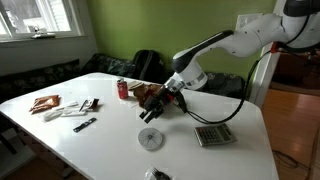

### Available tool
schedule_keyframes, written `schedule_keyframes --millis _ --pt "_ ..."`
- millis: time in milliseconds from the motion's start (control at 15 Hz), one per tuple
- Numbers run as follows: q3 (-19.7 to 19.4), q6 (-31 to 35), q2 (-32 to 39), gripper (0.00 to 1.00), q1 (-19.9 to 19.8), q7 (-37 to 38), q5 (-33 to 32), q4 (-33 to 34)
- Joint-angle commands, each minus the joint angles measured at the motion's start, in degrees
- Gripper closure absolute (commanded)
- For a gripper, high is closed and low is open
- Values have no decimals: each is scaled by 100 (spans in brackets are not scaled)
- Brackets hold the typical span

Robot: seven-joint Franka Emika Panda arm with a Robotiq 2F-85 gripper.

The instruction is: Take the coaster off of the wooden plate

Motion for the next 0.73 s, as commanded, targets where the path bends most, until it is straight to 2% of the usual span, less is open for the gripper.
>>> schedule_keyframes --millis 0,133,267,533,600,667 --pt "-69 870 -422 13 98 219 124 -325" --pt "-9 1272 -726 0 20 449 74 -693" --pt "98 1645 -1035 0 -124 746 108 -1143" --pt "686 2762 -1387 0 -615 935 -98 -2084" --pt "503 2387 -1015 0 -316 995 -346 -1450" --pt "575 2483 -1086 0 -372 1074 -429 -1578"
